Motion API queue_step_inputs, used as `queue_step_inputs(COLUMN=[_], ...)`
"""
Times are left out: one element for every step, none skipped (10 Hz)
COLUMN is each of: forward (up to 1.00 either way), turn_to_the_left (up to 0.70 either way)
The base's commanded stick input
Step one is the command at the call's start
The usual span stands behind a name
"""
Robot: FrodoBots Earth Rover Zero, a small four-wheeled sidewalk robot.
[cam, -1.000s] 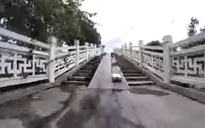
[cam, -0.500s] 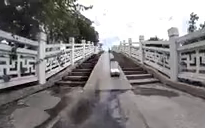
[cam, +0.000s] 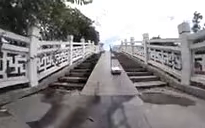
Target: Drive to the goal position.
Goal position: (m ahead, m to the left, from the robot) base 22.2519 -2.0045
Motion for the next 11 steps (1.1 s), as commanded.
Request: queue_step_inputs(forward=[0.70,0.70,0.70,0.53,0.45,0.45,0.45,0.45,0.45,0.45,0.45], turn_to_the_left=[0.00,0.00,0.00,0.00,0.00,0.00,0.00,0.00,0.00,0.00,0.00])
